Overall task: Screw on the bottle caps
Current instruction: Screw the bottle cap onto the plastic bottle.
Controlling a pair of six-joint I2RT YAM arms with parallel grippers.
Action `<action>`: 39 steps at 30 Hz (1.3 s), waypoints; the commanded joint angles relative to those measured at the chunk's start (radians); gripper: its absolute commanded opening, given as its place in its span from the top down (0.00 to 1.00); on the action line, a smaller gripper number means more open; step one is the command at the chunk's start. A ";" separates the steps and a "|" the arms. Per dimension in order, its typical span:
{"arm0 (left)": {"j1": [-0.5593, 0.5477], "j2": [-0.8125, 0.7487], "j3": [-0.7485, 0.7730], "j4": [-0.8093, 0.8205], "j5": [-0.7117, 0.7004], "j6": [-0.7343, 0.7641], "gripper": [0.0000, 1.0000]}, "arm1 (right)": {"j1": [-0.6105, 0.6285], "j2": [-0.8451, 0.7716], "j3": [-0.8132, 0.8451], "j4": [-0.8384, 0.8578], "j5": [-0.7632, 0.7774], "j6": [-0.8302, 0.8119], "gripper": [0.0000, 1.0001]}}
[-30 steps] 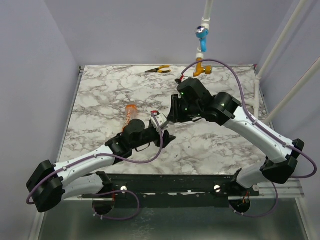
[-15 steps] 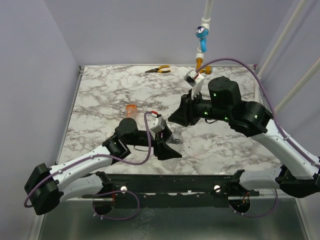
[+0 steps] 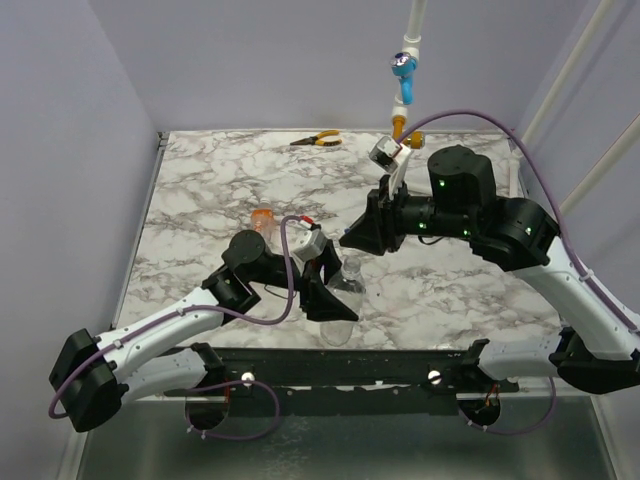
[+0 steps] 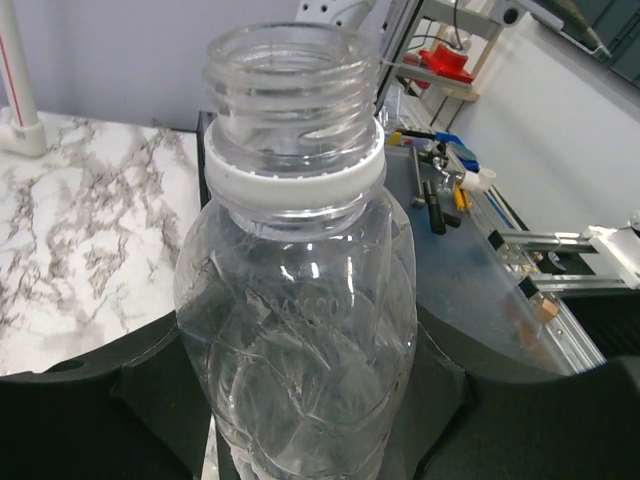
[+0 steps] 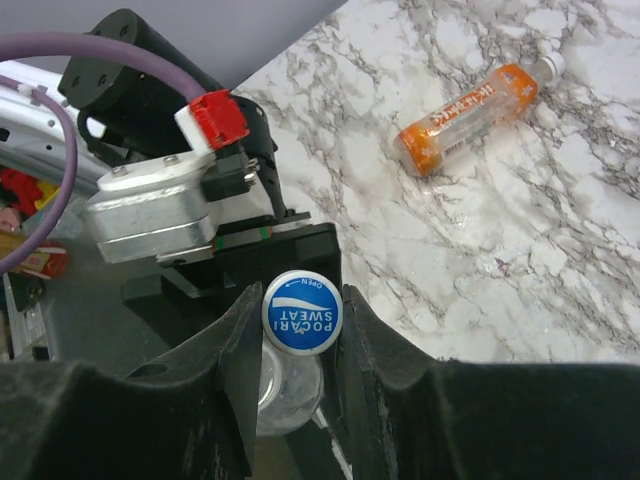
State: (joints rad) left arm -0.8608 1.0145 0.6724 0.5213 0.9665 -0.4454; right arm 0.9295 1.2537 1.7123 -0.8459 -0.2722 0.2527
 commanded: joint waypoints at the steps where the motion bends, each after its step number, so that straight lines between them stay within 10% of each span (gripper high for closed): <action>1: 0.037 0.009 -0.031 0.005 0.028 -0.013 0.62 | 0.000 -0.004 0.024 -0.111 -0.038 -0.015 0.82; 39: 0.155 0.134 0.001 0.124 0.095 -0.118 0.63 | 0.063 0.057 -0.049 -0.153 0.149 -0.013 0.83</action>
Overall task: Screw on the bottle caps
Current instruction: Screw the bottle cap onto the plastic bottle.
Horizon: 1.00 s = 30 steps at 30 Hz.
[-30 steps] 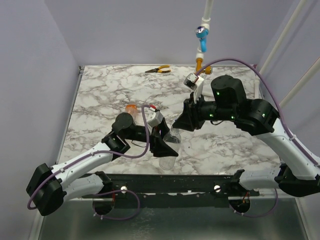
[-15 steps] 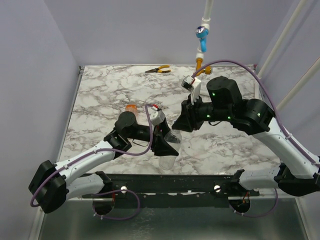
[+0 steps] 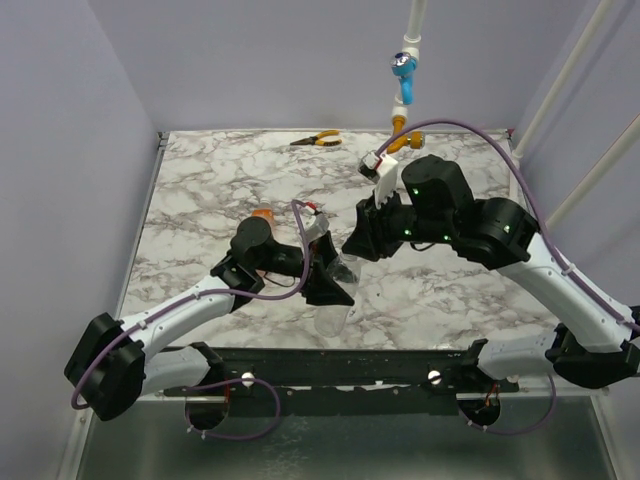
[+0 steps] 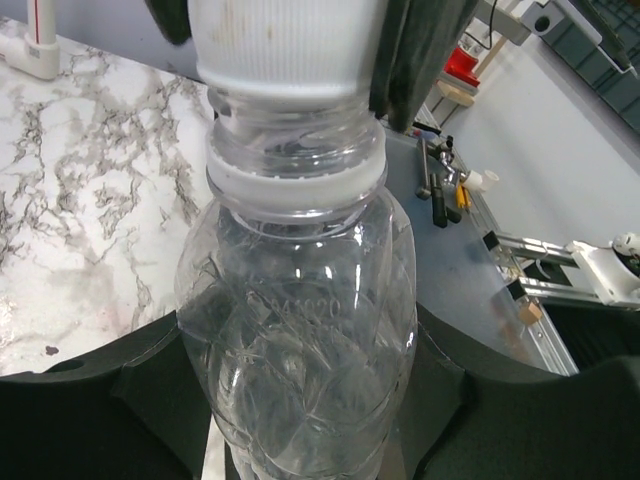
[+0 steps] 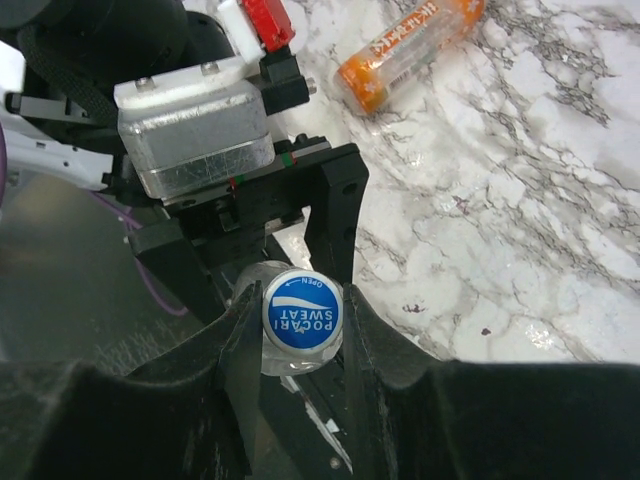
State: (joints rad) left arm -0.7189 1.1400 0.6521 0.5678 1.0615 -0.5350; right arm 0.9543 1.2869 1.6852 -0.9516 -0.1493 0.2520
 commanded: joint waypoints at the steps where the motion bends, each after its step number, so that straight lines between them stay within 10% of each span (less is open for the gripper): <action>1: 0.014 0.011 0.022 0.078 -0.002 -0.027 0.63 | 0.045 0.028 -0.024 -0.046 0.032 -0.010 0.83; 30: 0.014 -0.093 0.009 0.062 -0.383 0.235 0.65 | 0.125 0.109 -0.047 -0.047 0.210 0.028 0.83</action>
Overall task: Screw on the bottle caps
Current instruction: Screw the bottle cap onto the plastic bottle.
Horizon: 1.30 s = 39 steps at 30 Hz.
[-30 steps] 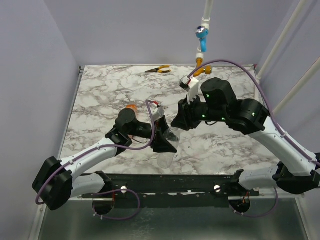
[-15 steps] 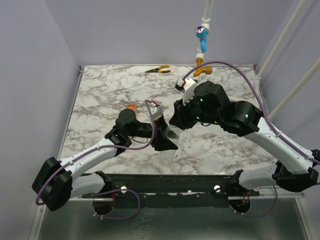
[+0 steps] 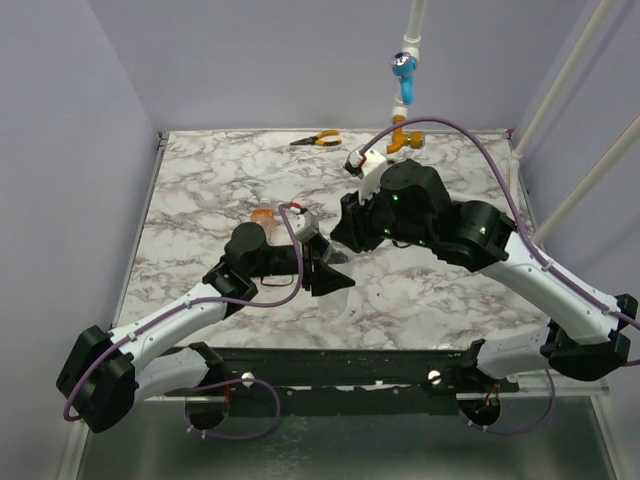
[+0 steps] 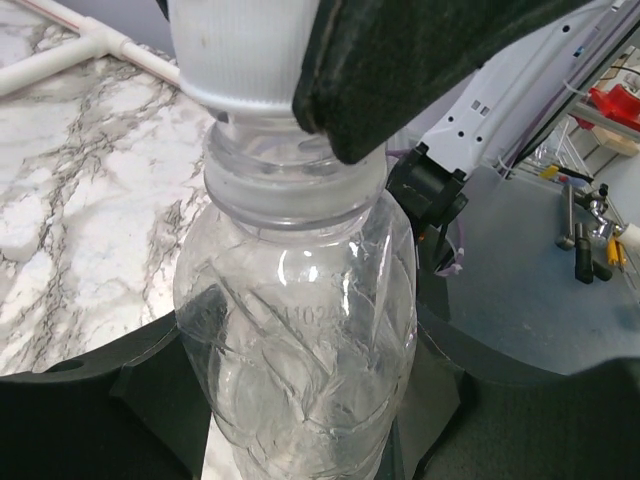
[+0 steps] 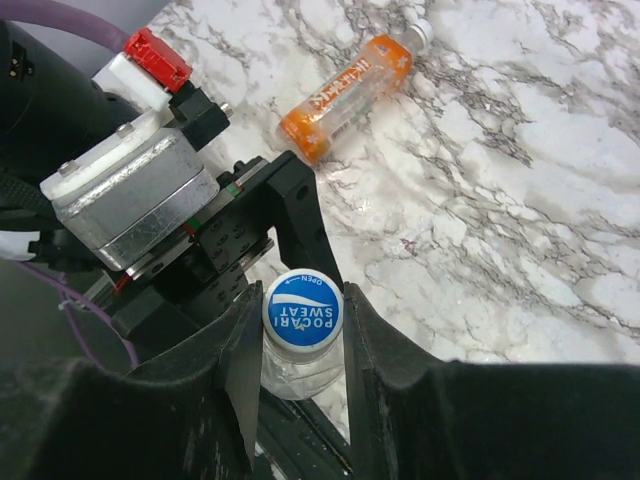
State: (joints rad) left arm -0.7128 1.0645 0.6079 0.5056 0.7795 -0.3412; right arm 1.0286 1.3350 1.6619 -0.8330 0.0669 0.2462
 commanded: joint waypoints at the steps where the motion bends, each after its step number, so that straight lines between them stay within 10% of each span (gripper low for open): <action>1: 0.008 -0.015 0.055 0.121 -0.103 0.046 0.65 | 0.058 0.067 -0.022 -0.174 0.013 0.034 0.83; 39: 0.008 0.059 0.088 0.016 -0.233 0.235 0.67 | 0.069 0.151 0.112 -0.182 0.133 0.042 0.63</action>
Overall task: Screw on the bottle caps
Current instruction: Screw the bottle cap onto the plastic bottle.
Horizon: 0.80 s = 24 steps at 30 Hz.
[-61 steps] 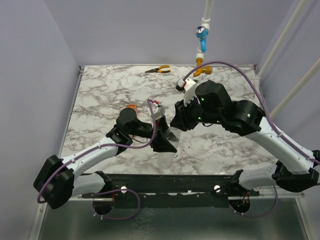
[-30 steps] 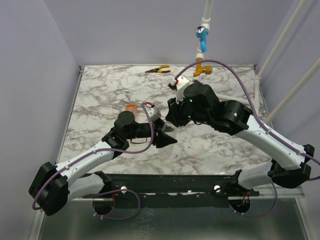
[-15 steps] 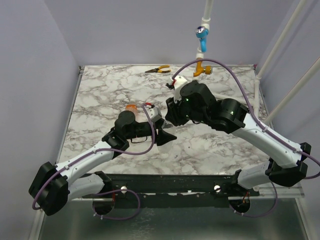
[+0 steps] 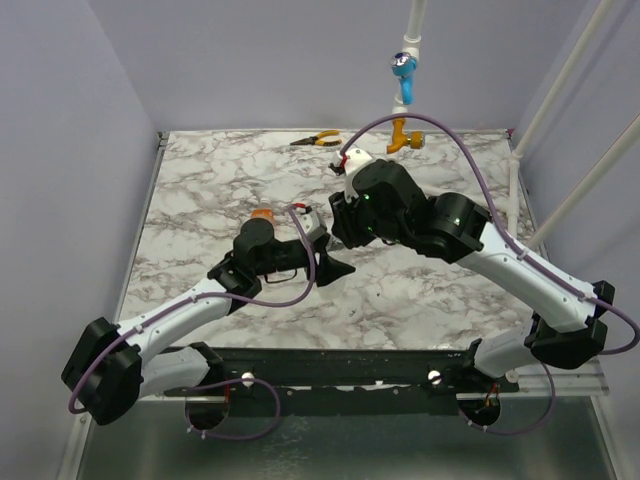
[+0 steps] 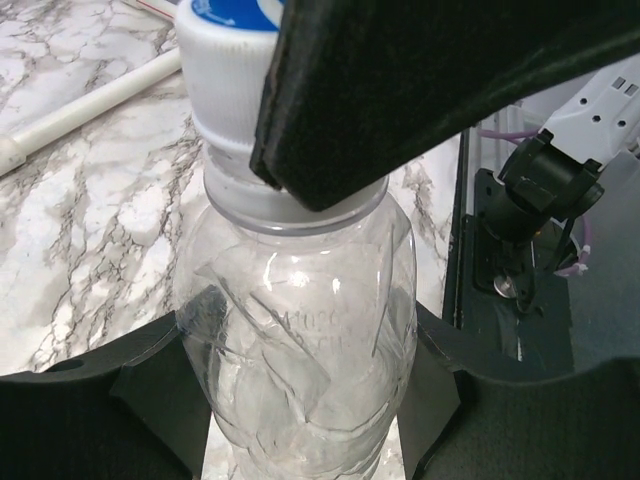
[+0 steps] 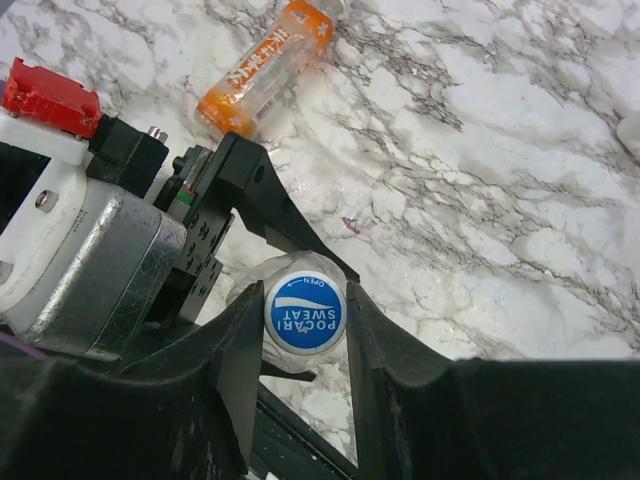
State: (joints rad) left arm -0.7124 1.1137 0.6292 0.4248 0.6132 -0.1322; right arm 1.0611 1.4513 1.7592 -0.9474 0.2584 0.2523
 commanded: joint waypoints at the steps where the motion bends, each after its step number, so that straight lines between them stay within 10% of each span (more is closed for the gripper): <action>1: 0.007 0.013 0.066 0.095 -0.067 0.029 0.67 | 0.036 0.036 0.018 -0.066 -0.057 0.036 0.62; 24: 0.007 0.041 0.053 0.034 -0.087 0.078 0.67 | 0.036 0.059 0.119 -0.066 0.074 0.060 0.43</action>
State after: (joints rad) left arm -0.7124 1.1484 0.6571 0.4500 0.5606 -0.0669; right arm 1.0756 1.4925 1.8389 -0.9897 0.3168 0.2813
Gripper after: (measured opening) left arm 0.618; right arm 0.565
